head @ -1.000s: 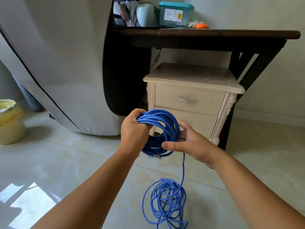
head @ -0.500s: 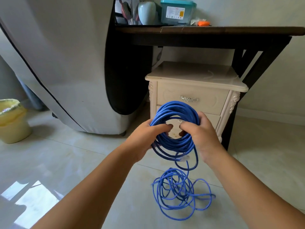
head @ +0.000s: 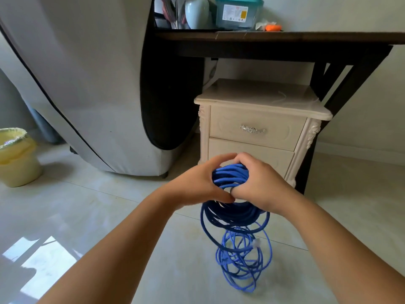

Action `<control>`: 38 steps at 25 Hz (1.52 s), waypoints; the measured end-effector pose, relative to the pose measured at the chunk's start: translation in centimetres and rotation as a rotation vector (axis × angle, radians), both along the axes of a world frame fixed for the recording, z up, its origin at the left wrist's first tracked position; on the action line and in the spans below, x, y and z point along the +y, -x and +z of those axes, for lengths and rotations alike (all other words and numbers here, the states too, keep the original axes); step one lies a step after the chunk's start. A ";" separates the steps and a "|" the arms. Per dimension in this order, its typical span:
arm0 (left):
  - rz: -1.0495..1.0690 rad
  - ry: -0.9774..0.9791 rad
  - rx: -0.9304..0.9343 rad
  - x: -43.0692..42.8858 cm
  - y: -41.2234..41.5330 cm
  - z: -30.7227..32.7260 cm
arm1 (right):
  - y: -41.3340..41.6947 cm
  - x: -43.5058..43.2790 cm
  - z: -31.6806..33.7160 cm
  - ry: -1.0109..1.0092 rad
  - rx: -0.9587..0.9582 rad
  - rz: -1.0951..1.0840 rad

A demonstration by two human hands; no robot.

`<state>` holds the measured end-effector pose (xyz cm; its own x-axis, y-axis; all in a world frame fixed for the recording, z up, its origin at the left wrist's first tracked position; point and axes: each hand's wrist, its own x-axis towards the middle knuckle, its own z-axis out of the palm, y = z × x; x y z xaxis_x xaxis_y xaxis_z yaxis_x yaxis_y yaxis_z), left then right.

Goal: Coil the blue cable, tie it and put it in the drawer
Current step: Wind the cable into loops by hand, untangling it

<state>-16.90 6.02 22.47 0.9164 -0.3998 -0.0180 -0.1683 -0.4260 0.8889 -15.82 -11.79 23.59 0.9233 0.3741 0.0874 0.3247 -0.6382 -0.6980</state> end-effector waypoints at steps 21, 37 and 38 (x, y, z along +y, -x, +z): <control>0.049 0.020 0.181 -1.3 -0.1 -2.0 | -3.2 -4.9 0.5 -1.119 0.509 -0.570; 0.247 -0.077 -0.298 0.3 -1.2 -1.3 | -2.8 -4.5 -0.2 -0.155 0.110 -0.478; 0.237 -0.026 -0.264 0.0 -1.4 -1.4 | -2.3 -3.7 -0.3 -0.088 0.201 -0.348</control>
